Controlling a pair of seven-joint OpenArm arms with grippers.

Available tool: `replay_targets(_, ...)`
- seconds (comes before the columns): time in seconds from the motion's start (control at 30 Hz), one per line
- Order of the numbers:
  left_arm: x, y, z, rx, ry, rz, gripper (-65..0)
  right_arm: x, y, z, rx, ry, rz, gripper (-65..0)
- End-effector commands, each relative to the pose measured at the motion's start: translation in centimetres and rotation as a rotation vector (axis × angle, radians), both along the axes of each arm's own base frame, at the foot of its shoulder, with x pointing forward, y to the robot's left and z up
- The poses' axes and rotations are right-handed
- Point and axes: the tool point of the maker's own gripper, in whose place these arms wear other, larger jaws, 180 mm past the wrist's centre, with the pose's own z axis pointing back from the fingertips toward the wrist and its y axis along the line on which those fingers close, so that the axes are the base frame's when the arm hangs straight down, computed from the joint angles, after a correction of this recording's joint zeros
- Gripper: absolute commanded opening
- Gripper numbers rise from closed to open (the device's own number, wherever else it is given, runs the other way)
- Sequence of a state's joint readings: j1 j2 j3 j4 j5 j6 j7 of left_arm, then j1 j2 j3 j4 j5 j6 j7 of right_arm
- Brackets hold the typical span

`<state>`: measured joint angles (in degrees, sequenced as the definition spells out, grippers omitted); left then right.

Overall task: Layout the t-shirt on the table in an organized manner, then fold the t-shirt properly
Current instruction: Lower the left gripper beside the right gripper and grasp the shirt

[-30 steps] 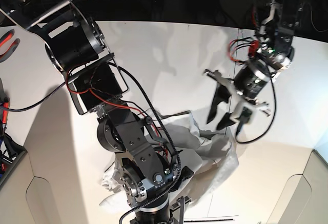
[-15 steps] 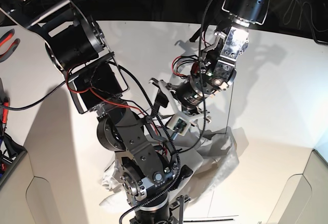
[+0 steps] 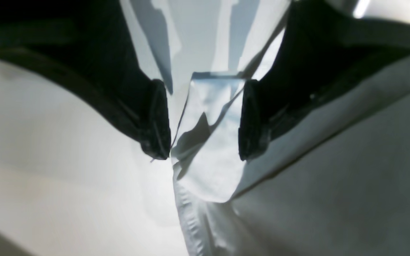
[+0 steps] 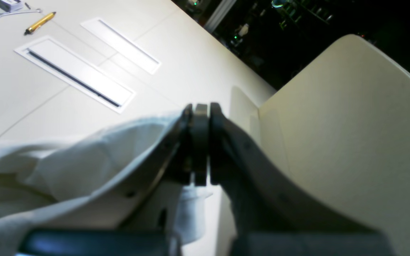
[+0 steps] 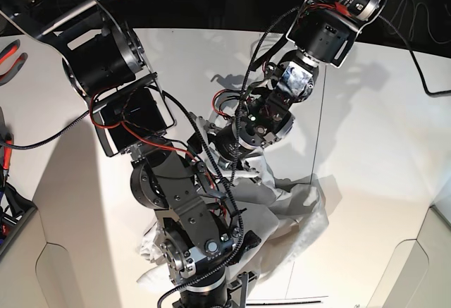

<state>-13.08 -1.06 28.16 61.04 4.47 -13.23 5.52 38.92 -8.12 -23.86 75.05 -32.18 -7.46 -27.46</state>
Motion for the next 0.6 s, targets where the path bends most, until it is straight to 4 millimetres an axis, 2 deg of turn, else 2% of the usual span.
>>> replay_targets(0.0, 1.0, -1.5, 2.2, -0.049, -0.052, -0.007, -30.6, 0.3, 0.3, 3.6, 0.012, -0.099, 0.006, -65.0)
replay_targets(0.17, 1.5, -3.4, 3.4, -0.090, -0.068, 0.021, -30.6, 0.3, 0.3, 3.6, 0.012, -0.099, 0.006, -65.0)
replay_targets(0.27, 1.9, -4.5, 3.4, -0.099, -0.057, 0.024, -30.6, 0.3, 0.3, 3.6, 0.012, -0.098, 0.005, -65.0)
replay_targets(0.5, 4.4, -5.0, 2.0, -0.023, -0.058, 0.069, -30.6, 0.3, 0.3, 3.6, 0.012, -0.097, 0.004, -65.0)
replay_targets(0.57, 4.7, -4.4, 1.0, 0.014, -0.044, 0.070, -30.6, 0.3, 0.3, 3.6, 0.012, -0.097, 0.004, -65.0)
